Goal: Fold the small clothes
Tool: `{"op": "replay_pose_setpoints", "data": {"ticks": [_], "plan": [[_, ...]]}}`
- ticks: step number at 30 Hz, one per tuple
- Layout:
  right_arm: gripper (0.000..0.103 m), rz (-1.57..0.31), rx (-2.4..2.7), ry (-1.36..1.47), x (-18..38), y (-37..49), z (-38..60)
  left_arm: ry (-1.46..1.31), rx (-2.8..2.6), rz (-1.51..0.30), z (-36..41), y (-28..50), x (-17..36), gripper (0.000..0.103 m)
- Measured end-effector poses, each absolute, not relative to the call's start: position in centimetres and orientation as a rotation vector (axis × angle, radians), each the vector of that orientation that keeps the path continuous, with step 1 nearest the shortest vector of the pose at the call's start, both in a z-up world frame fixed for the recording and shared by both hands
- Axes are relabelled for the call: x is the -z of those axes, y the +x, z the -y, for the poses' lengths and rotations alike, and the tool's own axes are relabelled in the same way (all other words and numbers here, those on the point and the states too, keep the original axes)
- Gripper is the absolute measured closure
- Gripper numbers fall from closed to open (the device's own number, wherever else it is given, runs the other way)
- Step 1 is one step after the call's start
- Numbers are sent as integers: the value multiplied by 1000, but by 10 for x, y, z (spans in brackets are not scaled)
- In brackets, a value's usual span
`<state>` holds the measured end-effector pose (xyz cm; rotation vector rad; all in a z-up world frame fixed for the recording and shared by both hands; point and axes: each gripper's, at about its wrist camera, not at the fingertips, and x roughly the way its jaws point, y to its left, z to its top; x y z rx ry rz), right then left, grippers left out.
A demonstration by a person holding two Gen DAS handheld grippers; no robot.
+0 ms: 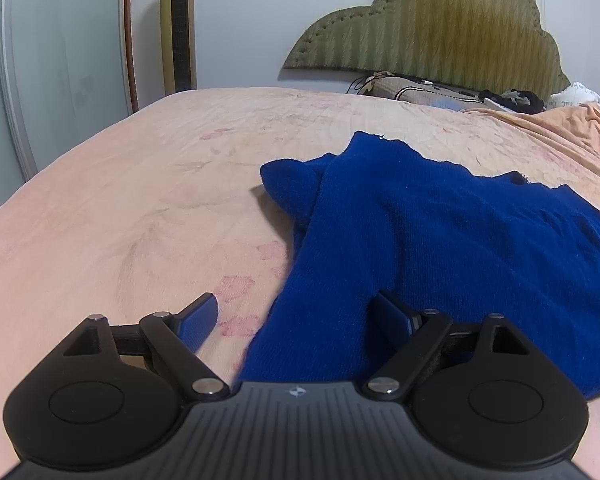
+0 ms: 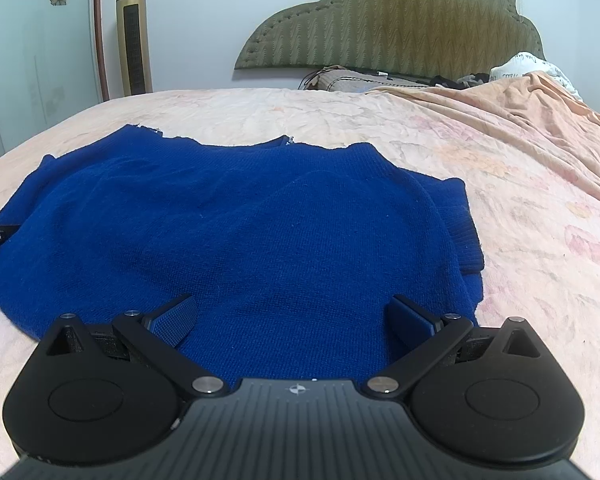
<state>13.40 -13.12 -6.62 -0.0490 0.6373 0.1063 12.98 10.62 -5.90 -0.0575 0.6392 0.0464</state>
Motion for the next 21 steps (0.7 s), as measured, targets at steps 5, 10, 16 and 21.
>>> {"op": "replay_pose_setpoints", "data": {"ticks": [5, 10, 16, 21], "plan": [[0, -638, -102, -52, 66, 134, 132, -92, -22, -650, -115, 128, 54, 14], [1, -586, -41, -82, 58, 112, 115, -189, 53, -647, -142, 134, 33, 14], [1, -448, -224, -387, 49, 71, 38, -450, 206, -751, -180, 181, 24, 14], [3, -382, -277, -743, 79, 53, -29, -568, 356, -835, -184, 213, 38, 14]]}}
